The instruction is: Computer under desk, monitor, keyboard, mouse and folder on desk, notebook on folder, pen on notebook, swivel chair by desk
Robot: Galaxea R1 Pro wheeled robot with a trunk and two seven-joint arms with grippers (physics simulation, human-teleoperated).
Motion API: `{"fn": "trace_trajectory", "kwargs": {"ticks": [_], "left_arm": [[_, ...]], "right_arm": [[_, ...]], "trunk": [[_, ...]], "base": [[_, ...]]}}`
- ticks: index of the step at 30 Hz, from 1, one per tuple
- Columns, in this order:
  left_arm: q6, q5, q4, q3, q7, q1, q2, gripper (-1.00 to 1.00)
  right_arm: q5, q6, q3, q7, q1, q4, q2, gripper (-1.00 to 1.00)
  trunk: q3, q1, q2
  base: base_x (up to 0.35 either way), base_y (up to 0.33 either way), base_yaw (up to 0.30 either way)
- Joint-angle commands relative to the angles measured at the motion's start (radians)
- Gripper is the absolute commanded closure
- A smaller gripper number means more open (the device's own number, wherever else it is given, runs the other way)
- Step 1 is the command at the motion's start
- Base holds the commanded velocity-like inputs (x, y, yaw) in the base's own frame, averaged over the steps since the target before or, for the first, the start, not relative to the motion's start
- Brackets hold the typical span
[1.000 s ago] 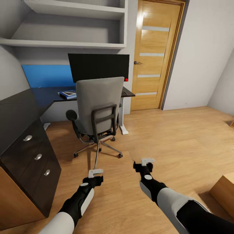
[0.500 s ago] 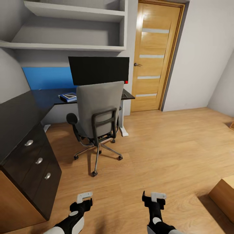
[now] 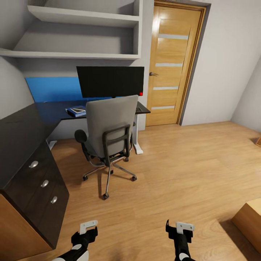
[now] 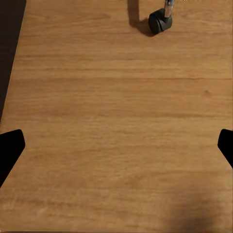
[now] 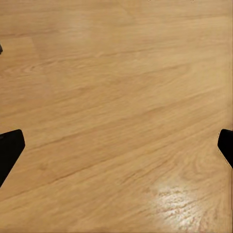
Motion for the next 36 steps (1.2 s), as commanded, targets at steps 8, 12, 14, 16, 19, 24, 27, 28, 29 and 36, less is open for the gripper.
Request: {"fn": "trace_trajectory", "kwargs": {"ticks": [8,12,14,16,19,24,27,28,29,36], "left_arm": [[-0.030,0.039,0.003,-0.008,0.002,0.052,0.012,-1.00],[-0.063,0.042,0.004,-0.008,0.003,0.089,0.033,-1.00],[-0.067,0.043,0.004,-0.008,0.003,0.094,0.035,-1.00],[-0.071,0.043,0.004,-0.008,0.003,0.098,0.038,-1.00],[-0.074,0.042,0.004,-0.008,0.000,0.113,0.052,-1.00],[-0.074,0.042,0.004,-0.008,-0.003,0.131,0.056,-1.00],[-0.074,0.042,0.004,-0.008,-0.004,0.135,0.058,-1.00],[-0.074,0.042,0.004,-0.008,-0.004,0.135,0.058,-1.00],[-0.074,0.042,0.004,-0.008,-0.004,0.135,0.058,-1.00],[-0.074,0.042,0.004,-0.008,-0.002,0.136,0.058,-1.00]], "right_arm": [[-0.015,-0.002,0.010,0.001,0.045,0.002,-0.020,-1.00],[-0.043,-0.004,0.009,0.001,0.064,0.002,-0.026,-1.00],[-0.049,-0.005,0.008,0.001,0.066,0.002,-0.028,-1.00],[-0.054,-0.005,0.009,0.001,0.068,0.002,-0.032,-1.00],[-0.055,0.001,0.010,-0.001,0.071,0.015,-0.033,-1.00],[-0.054,0.003,0.011,0.000,0.089,0.028,-0.033,-1.00],[-0.054,0.004,0.011,0.000,0.119,0.030,-0.033,-1.00],[-0.054,0.004,0.011,0.000,0.126,0.031,-0.033,-1.00],[-0.054,0.004,0.011,0.000,0.129,0.031,-0.033,-1.00],[-0.054,0.004,0.011,0.000,0.140,0.031,-0.033,-1.00]], "trunk": [[0.024,-0.031,0.056],[0.037,-0.046,0.084],[0.043,-0.054,0.098],[0.049,-0.062,0.112],[0.059,-0.073,0.133],[0.074,-0.092,0.168],[0.084,-0.104,0.189],[0.087,-0.108,0.196],[0.090,-0.111,0.203],[0.112,-0.138,0.252]], "base": [[0.000,0.000,0.000],[0.000,0.000,0.000],[0.000,0.000,0.000],[0.000,0.000,0.000],[0.000,0.000,0.000],[0.000,0.000,0.000],[0.000,0.000,0.000],[0.000,0.000,0.000],[0.000,0.000,0.000],[0.000,0.000,0.000]]}}
